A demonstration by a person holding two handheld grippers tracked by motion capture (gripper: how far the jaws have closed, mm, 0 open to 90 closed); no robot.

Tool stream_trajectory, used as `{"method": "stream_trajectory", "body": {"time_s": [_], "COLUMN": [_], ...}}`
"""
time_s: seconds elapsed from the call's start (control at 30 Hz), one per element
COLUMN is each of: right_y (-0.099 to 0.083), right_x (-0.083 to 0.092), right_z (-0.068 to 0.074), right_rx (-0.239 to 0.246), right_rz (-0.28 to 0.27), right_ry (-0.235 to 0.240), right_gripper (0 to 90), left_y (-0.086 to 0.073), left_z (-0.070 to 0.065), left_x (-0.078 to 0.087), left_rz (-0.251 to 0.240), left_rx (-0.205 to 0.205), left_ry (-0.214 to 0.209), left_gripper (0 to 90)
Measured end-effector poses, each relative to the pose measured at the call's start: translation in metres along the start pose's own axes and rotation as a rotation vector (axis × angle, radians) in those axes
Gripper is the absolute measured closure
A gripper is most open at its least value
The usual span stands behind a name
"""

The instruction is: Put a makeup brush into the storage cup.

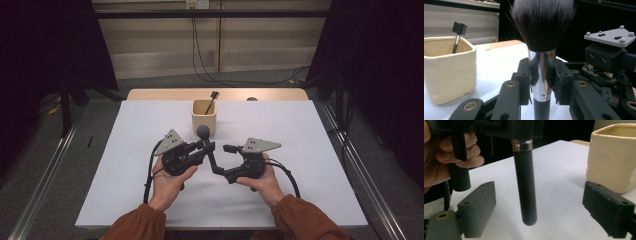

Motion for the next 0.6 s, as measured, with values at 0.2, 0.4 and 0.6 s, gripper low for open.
{"method": "stream_trajectory", "body": {"time_s": [0.2,0.4,0.6], "right_y": [0.001,0.003,0.002], "right_x": [0.003,0.007,0.013], "right_z": [-0.003,-0.004,-0.006], "right_rx": [0.004,0.012,0.027], "right_rz": [-0.006,-0.018,-0.036], "right_ry": [-0.026,-0.048,-0.099], "right_gripper": [2.9,1.4,1.3], "left_y": [0.001,0.002,0.003], "left_z": [0.001,0.001,0.003], "left_x": [0.004,0.005,0.007], "left_rz": [0.008,0.014,0.024], "left_rx": [-0.008,-0.002,-0.002], "left_ry": [0.003,0.002,0.006], "left_gripper": [70.7,70.7,70.7]}}
Point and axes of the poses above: each handheld gripper's, and its own axes: x roughly backward along the jaws, y roughly out of its top, z roughly to its left, the point moved 4 cm from there along -x, roughly forward along the jaws, and after that the axes turned 9 degrees about -y, right-handed, at the moved point
